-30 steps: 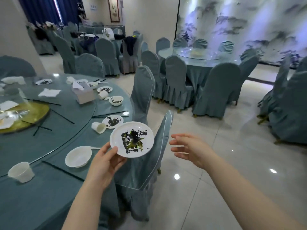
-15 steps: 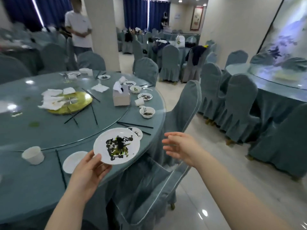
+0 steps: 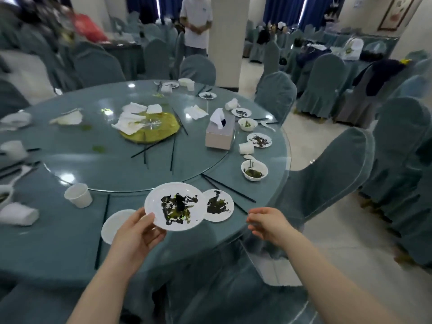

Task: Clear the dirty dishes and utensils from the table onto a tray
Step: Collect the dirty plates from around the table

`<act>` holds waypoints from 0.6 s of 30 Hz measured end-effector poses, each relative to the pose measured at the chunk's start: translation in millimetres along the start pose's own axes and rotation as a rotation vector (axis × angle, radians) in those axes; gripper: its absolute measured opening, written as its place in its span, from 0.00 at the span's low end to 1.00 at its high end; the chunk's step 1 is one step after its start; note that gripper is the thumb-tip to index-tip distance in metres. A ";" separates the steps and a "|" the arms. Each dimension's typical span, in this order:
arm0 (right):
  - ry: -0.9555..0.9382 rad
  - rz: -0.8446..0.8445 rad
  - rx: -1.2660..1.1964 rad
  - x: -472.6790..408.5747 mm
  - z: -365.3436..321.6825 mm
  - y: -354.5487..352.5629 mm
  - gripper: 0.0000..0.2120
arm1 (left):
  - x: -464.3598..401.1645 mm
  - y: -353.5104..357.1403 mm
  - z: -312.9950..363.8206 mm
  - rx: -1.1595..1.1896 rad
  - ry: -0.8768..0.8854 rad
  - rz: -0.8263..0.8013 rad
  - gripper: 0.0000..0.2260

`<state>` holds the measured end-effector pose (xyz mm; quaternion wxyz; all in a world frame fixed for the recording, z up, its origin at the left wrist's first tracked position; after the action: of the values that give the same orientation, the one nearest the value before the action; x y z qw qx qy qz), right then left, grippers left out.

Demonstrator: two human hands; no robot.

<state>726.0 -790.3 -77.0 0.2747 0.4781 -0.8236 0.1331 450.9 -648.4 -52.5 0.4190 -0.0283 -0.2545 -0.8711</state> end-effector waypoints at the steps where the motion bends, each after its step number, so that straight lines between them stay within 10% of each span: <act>1: 0.028 -0.010 0.019 -18.3 1.9 -3.1 0.03 | -3.3 2.7 -0.6 0.003 0.007 0.025 0.08; 18: 0.162 -0.049 0.218 -182.9 25.2 1.4 0.05 | 30.0 45.9 -41.7 0.117 0.191 0.582 0.12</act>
<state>788.3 -671.0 -203.5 0.2898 0.5128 -0.7674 0.2531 472.5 -713.1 -61.6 0.6737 0.0063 -0.2447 -0.6973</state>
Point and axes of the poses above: each hand's wrist, its own x-axis away from the middle knuckle, its own y-axis out of the palm, z = x × y, the point moved 2 cm from there along -x, towards the middle knuckle, and after that the axes turned 14 degrees about -z, right-handed, at the moved point
